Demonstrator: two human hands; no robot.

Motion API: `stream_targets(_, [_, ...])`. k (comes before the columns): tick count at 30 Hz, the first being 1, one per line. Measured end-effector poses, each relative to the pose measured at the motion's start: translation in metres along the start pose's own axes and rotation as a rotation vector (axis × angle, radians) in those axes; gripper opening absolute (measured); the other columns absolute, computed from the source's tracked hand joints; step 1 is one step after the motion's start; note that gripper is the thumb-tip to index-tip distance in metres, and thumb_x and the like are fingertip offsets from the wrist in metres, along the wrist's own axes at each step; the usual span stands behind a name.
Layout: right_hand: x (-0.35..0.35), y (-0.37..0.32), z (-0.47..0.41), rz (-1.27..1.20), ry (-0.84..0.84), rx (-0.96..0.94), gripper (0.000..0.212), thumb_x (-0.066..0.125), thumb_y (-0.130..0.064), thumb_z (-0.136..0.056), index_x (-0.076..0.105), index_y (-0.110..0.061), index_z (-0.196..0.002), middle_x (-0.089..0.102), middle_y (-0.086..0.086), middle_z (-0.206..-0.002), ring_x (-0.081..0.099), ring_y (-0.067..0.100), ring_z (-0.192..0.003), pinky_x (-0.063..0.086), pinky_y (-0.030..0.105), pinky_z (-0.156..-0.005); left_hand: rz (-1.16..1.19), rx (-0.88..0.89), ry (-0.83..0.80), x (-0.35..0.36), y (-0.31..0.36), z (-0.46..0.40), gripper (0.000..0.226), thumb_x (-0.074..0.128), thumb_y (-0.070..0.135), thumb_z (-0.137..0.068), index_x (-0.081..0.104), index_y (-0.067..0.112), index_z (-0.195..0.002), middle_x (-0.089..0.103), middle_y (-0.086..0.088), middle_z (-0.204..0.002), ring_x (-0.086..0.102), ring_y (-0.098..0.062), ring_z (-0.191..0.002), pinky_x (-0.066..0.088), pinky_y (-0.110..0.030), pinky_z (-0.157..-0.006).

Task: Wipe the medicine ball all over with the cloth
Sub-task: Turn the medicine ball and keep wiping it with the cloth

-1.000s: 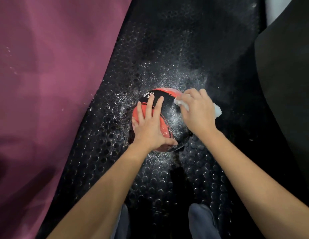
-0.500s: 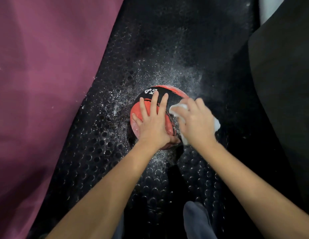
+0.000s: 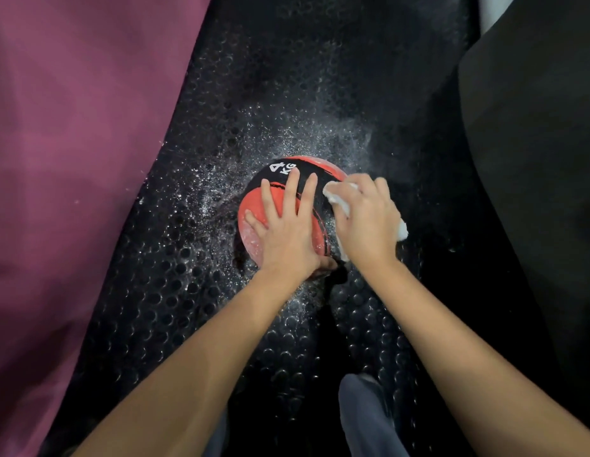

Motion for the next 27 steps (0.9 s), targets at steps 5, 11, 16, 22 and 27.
stream_targets(5, [-0.007,0.001,0.024,0.001,0.038,-0.124,0.03,0.045,-0.018,-0.077,0.072,-0.022,-0.089,0.064,0.001,-0.092,0.048,0.021,-0.078,0.032,0.024,-0.053,-0.014,0.009,0.019,0.001,0.005,-0.002,0.138,0.085,0.048,-0.064,-0.02,0.03,-0.151,-0.027,0.012,-0.156,-0.027,-0.034,-0.143,0.004,-0.074,-0.109])
stream_targets(11, [-0.004,-0.005,0.016,-0.007,0.054,-0.047,0.021,0.052,-0.017,-0.079,0.072,-0.02,-0.086,0.065,0.001,-0.089,0.054,0.026,-0.074,0.033,0.025,-0.052,0.014,-0.009,0.014,-0.003,0.007,-0.009,0.131,0.082,0.047,-0.068,-0.017,0.029,-0.152,-0.025,0.01,-0.158,-0.027,-0.035,-0.143,0.004,-0.073,-0.109])
stream_targets(16, [-0.009,0.008,-0.01,0.042,-0.049,0.034,0.019,0.056,-0.015,-0.083,0.072,-0.021,-0.09,0.064,0.003,-0.092,0.053,0.028,-0.081,0.04,0.03,-0.055,-0.025,0.012,0.002,0.003,0.012,-0.004,0.14,0.083,0.056,-0.061,-0.019,0.028,-0.151,-0.027,0.01,-0.157,-0.028,-0.037,-0.142,0.0,-0.073,-0.106])
stream_targets(22, [-0.01,-0.004,0.021,0.014,-0.018,-0.064,0.028,0.047,-0.019,-0.077,0.073,-0.023,-0.087,0.065,0.001,-0.09,0.056,0.026,-0.076,0.031,0.023,-0.055,-0.007,0.003,0.022,0.003,0.007,-0.002,0.136,0.082,0.054,-0.064,-0.018,0.028,-0.152,-0.027,0.011,-0.157,-0.028,-0.035,-0.143,0.005,-0.074,-0.109])
stream_targets(27, [-0.007,0.018,-0.02,0.029,-0.151,0.18,0.021,0.055,-0.018,-0.091,0.071,-0.025,-0.102,0.063,-0.002,-0.105,0.051,0.024,-0.097,0.039,0.033,-0.066,-0.067,0.031,0.01,0.009,0.009,0.003,0.142,0.082,0.059,-0.06,-0.024,0.028,-0.15,-0.029,0.009,-0.156,-0.029,-0.037,-0.142,0.002,-0.074,-0.106])
Point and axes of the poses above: each hand's wrist, its own z-axis away from the middle knuckle, its own x-axis out of the palm, y = z × x, the point moved 4 cm from there along -z, towards the middle knuckle
